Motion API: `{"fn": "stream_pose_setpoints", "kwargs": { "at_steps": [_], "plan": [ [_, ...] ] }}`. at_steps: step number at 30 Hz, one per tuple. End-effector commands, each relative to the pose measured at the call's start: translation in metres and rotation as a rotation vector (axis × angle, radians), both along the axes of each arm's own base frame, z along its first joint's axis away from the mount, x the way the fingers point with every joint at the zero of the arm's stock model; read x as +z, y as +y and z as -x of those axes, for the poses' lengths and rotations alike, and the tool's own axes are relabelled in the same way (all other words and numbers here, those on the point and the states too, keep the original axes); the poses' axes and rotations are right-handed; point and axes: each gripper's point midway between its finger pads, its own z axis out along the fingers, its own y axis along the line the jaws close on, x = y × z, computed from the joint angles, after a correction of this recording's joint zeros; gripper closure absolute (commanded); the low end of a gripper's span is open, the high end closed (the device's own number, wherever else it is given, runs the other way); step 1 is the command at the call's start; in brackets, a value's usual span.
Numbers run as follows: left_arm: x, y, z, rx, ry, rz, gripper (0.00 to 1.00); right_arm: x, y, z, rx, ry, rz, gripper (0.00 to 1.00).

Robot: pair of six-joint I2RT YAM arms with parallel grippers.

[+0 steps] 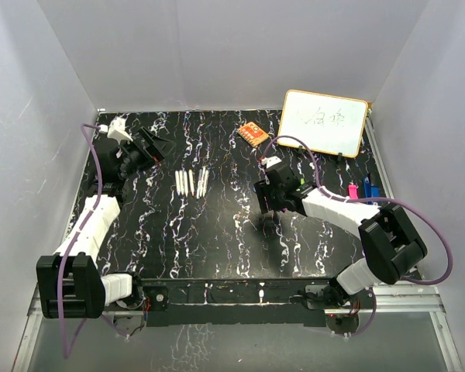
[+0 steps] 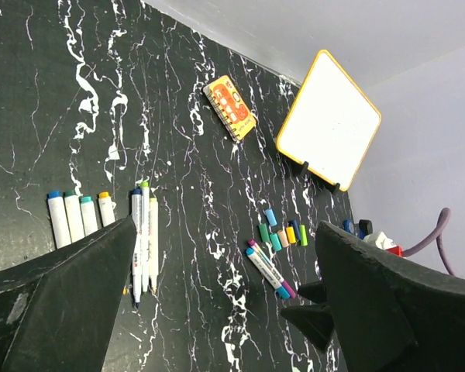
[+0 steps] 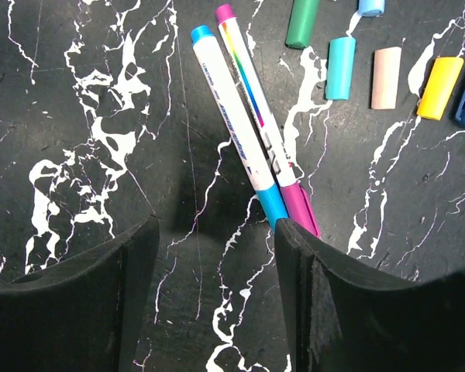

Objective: Open the pen caps

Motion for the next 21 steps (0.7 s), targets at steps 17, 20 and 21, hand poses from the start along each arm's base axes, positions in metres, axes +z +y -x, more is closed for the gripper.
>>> {"fn": "stream_pose_setpoints", "kwargs": {
  "at_steps": [17, 20, 21],
  "plan": [
    [0.021, -0.002, 0.007, -0.016, -0.064, 0.012, 0.01, -0.009, 0.006, -0.008, -0.043, 0.0, -0.025, 0.41],
    [0.022, -0.002, 0.008, -0.017, -0.065, 0.012, 0.02, -0.012, 0.006, -0.01, -0.05, 0.005, -0.023, 0.41],
    [0.022, -0.002, 0.008, -0.016, -0.066, 0.012, 0.02, -0.013, 0.005, -0.01, -0.053, 0.006, -0.02, 0.41]
  ]
}}
